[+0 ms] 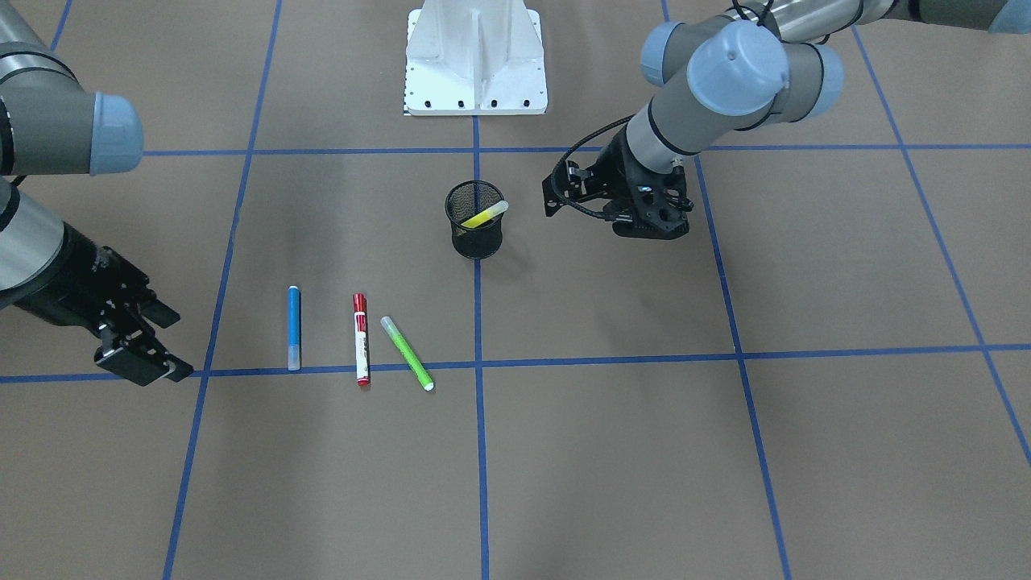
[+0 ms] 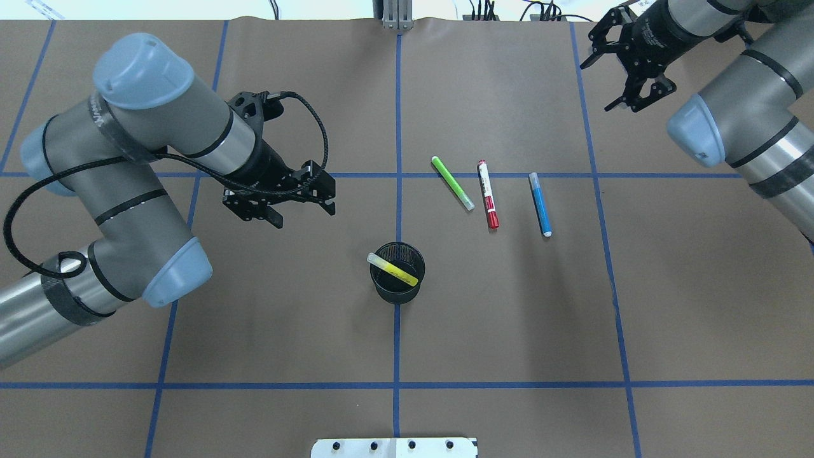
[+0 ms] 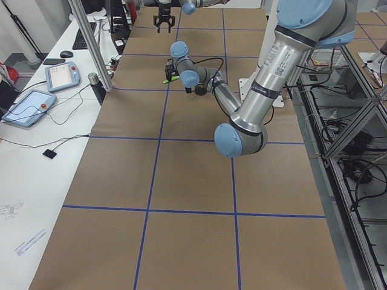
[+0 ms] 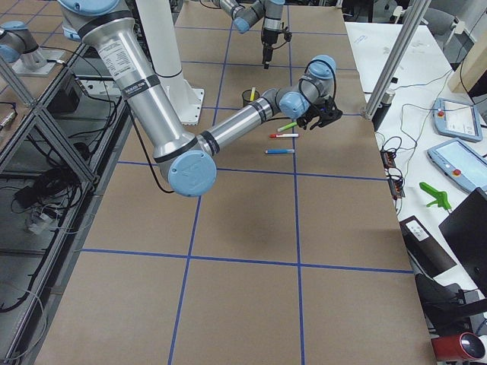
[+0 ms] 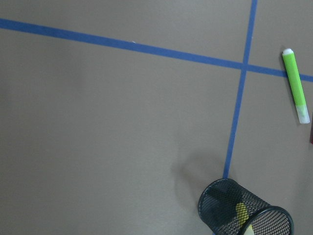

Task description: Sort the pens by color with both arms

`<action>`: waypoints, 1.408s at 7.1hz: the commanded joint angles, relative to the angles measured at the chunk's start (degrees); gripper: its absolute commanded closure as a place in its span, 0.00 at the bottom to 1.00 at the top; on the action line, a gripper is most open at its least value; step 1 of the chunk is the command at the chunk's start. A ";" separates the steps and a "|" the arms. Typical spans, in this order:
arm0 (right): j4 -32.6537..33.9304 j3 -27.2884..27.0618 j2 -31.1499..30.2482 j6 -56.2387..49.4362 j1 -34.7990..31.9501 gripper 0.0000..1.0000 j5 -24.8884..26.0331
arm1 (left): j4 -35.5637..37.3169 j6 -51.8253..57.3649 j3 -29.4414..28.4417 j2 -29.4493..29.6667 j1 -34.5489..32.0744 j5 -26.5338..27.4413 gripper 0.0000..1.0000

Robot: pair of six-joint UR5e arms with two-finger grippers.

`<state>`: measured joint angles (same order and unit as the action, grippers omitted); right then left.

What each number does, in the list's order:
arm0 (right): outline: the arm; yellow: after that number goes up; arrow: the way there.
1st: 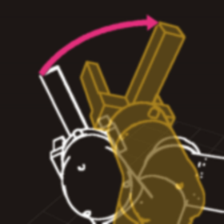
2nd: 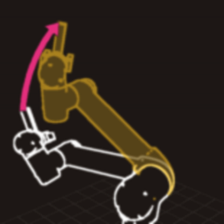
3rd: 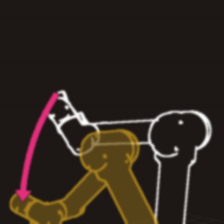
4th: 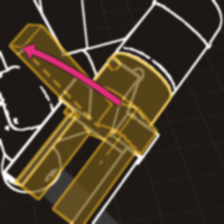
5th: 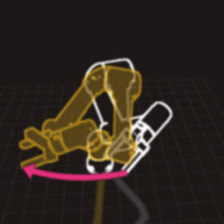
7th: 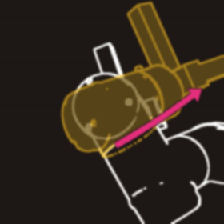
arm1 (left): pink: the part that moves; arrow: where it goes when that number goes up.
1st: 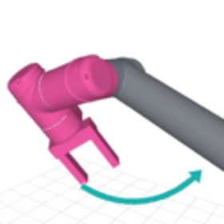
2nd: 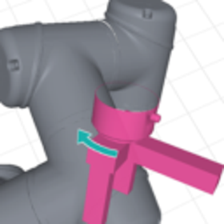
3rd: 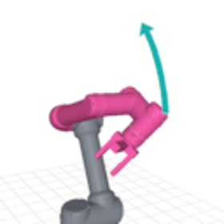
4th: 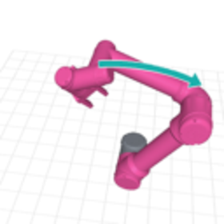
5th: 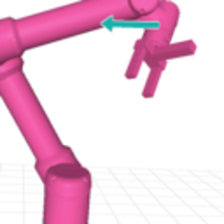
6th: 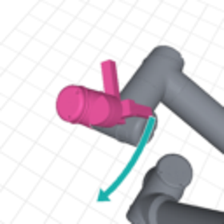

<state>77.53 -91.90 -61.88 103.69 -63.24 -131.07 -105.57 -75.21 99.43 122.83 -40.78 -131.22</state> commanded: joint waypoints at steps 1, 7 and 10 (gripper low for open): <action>8.09 0.41 -0.44 -22.83 -0.13 0.01 8.95 | -0.16 -3.17 -1.51 3.46 4.46 5.15 0.08; 19.32 -16.02 -6.40 -59.03 6.88 0.00 6.54 | -0.25 -5.03 -2.22 4.61 9.49 9.66 0.36; 19.23 -19.18 -9.74 -58.35 8.48 0.00 7.23 | -0.60 -5.03 -2.48 4.61 11.15 11.68 0.47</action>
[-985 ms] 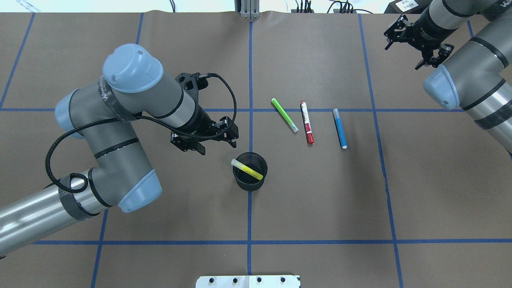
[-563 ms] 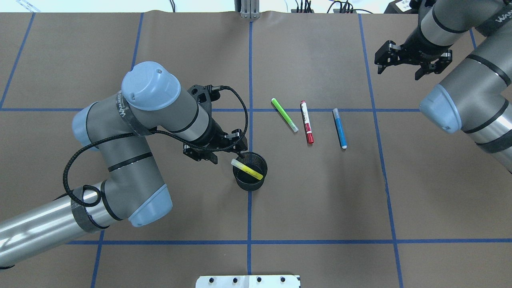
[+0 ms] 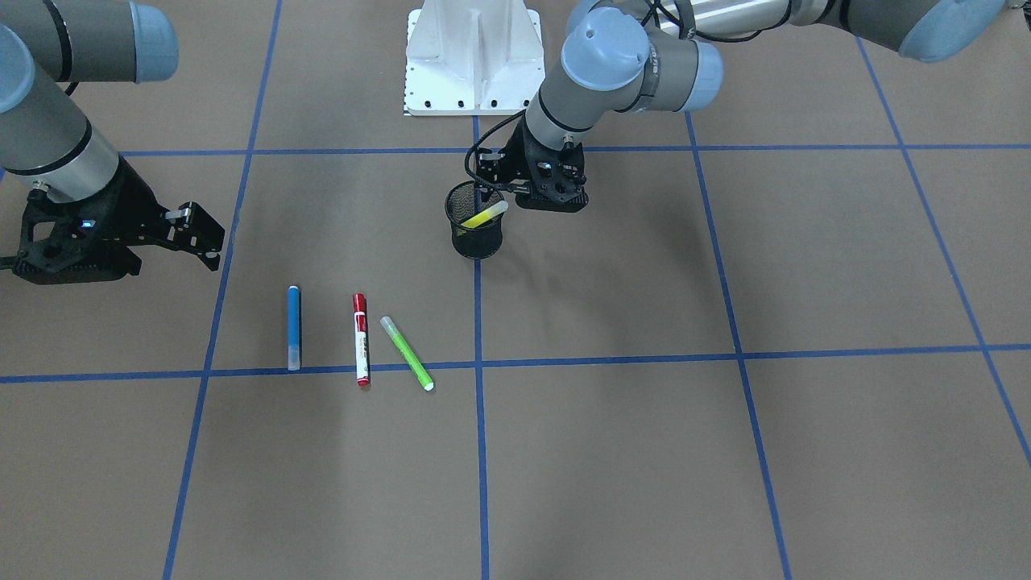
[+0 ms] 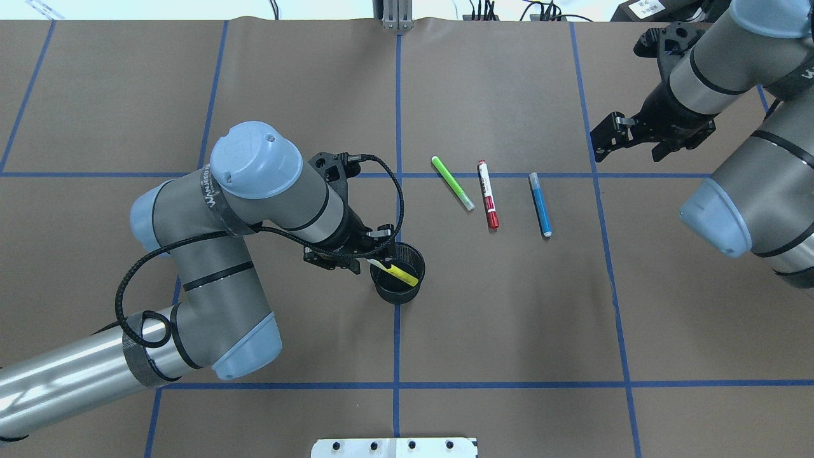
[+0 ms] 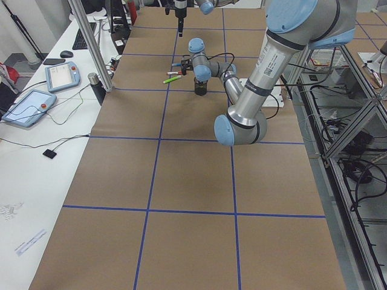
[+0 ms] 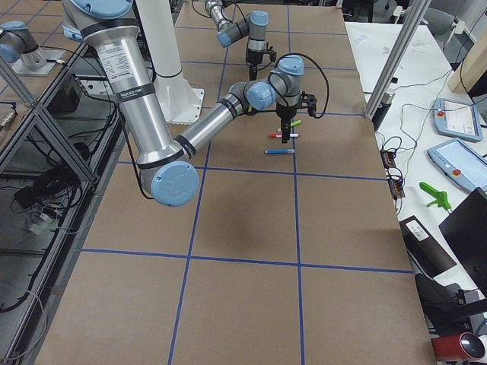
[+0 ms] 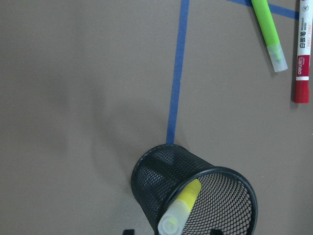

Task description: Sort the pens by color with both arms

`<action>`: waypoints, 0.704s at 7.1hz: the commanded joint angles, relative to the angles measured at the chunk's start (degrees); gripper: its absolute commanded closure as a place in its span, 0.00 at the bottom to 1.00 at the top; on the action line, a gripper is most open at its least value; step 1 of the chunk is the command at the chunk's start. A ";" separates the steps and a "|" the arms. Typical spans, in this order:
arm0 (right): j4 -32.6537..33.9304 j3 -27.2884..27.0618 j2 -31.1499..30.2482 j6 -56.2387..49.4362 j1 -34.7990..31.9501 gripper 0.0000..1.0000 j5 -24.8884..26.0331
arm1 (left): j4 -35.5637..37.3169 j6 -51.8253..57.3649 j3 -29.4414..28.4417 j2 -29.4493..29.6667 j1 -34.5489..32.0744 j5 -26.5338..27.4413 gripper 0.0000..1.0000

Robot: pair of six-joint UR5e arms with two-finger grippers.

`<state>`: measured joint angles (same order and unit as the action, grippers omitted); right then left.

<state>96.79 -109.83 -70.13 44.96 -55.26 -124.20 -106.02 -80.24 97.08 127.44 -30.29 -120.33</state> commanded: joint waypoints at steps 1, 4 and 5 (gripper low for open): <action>0.15 -1.35 -1.50 1.44 1.03 0.00 0.97 | -0.42 0.00 -0.23 0.00 0.76 1.14 0.48; 0.24 -1.52 -1.59 5.05 2.09 0.00 1.86 | -0.51 0.00 -0.23 0.00 0.85 1.15 0.56; 0.15 -1.52 -1.59 5.14 2.09 0.00 2.20 | -0.51 0.00 -0.23 0.00 0.85 1.15 0.59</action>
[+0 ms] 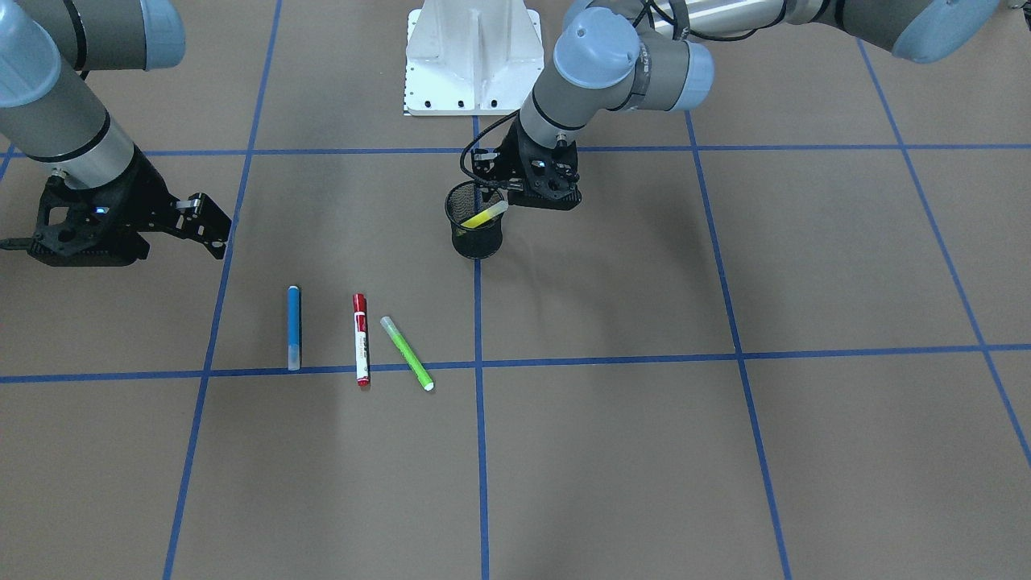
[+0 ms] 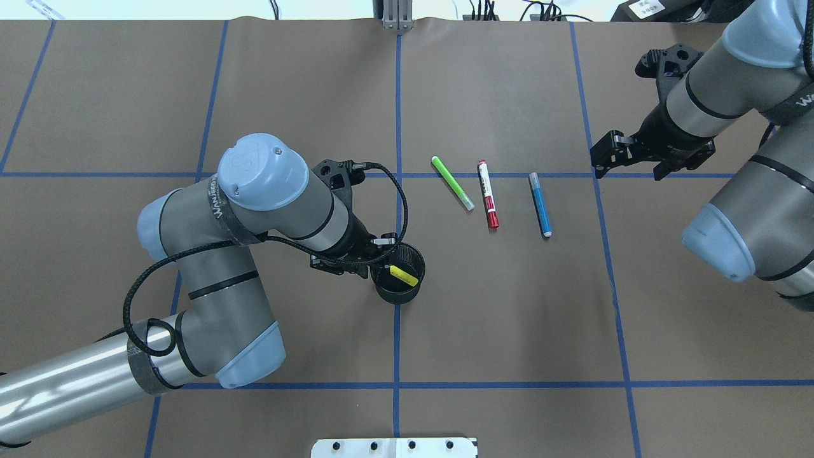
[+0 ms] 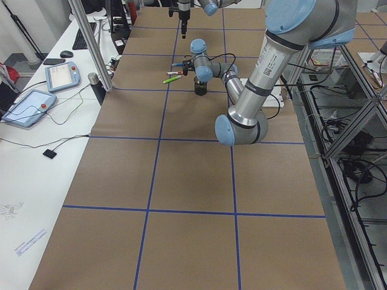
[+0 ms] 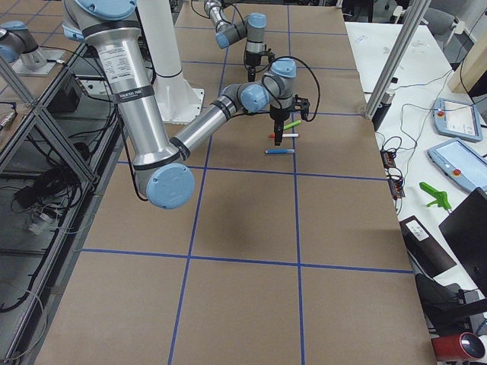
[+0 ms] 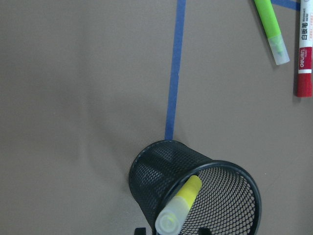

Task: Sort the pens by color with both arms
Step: 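Lower the left gripper into the cup and close on the yellow highlighter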

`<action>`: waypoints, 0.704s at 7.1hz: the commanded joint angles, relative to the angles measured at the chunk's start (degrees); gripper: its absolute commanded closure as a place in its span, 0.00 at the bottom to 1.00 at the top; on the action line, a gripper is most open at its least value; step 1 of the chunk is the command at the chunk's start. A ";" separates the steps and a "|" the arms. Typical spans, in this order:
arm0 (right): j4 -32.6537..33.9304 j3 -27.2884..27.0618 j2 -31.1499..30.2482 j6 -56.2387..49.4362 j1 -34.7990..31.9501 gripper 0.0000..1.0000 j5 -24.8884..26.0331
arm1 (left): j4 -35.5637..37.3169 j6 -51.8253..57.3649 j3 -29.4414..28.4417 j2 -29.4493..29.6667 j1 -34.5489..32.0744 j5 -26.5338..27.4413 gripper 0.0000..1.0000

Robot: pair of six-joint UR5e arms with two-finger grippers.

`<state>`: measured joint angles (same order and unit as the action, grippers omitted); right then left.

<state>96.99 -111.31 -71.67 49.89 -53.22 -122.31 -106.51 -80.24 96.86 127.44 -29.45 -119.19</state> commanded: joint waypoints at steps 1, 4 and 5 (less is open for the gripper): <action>-0.04 -0.57 0.04 0.47 -0.04 0.00 1.27 | -0.10 0.00 0.00 0.00 0.01 0.01 0.62; -0.04 -1.54 0.04 0.47 0.05 0.00 1.55 | -0.10 0.09 0.00 0.00 0.01 0.01 0.64; -0.04 -1.98 -0.13 0.47 0.05 0.00 1.55 | -0.10 0.09 0.08 0.00 0.01 0.01 0.64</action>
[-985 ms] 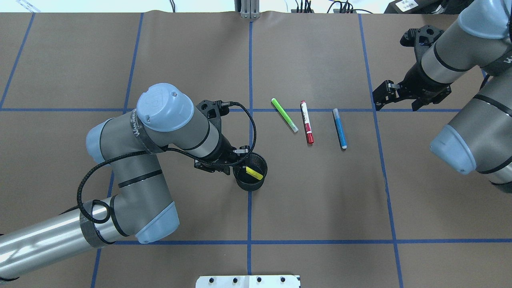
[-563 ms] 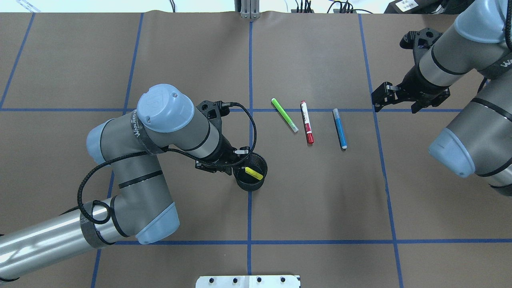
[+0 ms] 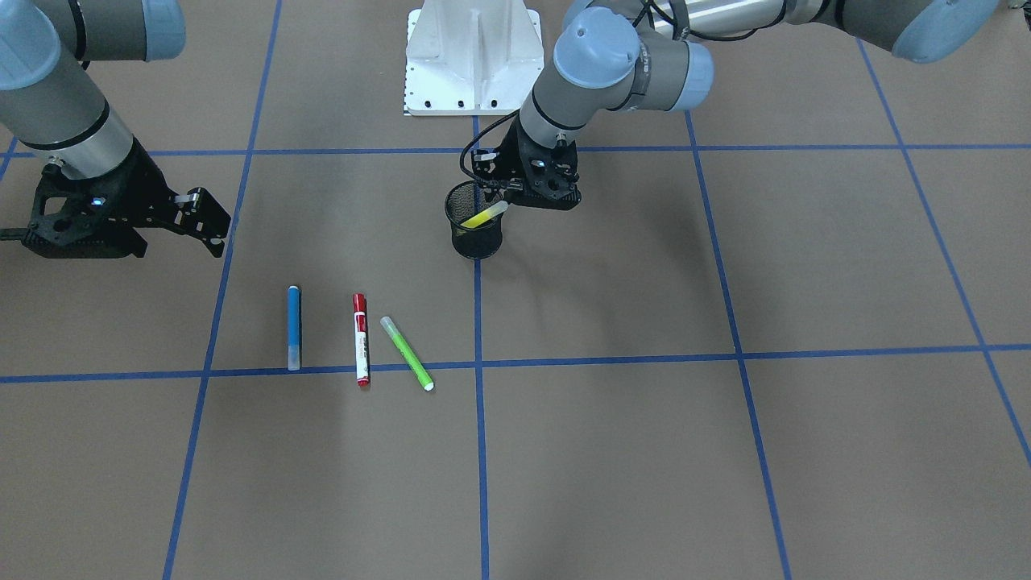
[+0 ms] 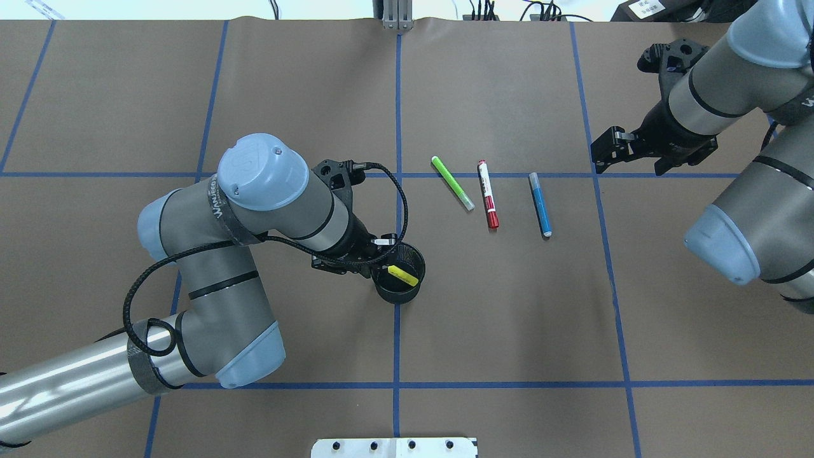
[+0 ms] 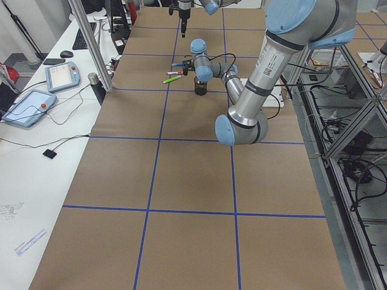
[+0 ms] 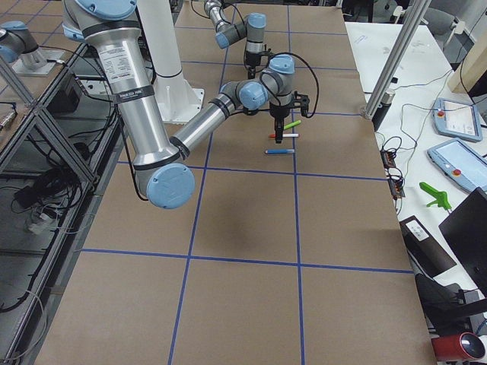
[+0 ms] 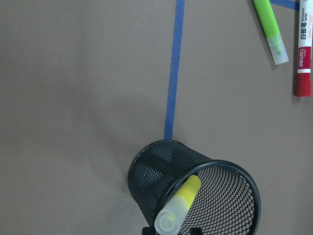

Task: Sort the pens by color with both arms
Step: 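Lower the left gripper into the cup and close on the yellow highlighter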

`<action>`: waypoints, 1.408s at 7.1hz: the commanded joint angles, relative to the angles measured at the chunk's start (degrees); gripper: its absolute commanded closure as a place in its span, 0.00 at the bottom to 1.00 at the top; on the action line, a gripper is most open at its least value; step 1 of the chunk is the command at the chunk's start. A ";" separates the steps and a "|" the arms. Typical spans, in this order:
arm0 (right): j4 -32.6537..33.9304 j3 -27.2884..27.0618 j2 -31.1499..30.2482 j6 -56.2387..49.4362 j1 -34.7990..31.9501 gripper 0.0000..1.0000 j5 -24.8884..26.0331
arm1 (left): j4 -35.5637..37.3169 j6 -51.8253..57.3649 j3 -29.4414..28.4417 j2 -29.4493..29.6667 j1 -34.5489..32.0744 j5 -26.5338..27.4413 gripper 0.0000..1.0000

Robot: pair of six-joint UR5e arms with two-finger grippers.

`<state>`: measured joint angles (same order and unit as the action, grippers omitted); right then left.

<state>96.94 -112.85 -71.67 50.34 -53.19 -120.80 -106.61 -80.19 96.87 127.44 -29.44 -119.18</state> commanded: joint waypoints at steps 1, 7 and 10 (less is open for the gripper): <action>0.00 -0.88 -0.13 0.02 0.01 0.00 0.04 | 0.00 0.03 0.08 0.00 0.00 0.00 0.66; 0.09 -2.28 -0.05 0.99 0.01 0.00 -0.05 | 0.00 0.38 0.86 0.00 -0.09 0.00 0.62; 0.18 -2.72 -0.13 1.25 0.01 0.00 -0.05 | 0.17 0.38 0.96 -0.09 -0.70 0.09 0.53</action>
<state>97.09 -115.43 -71.79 51.43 -53.17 -120.85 -106.51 -79.81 97.84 127.39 -29.87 -119.16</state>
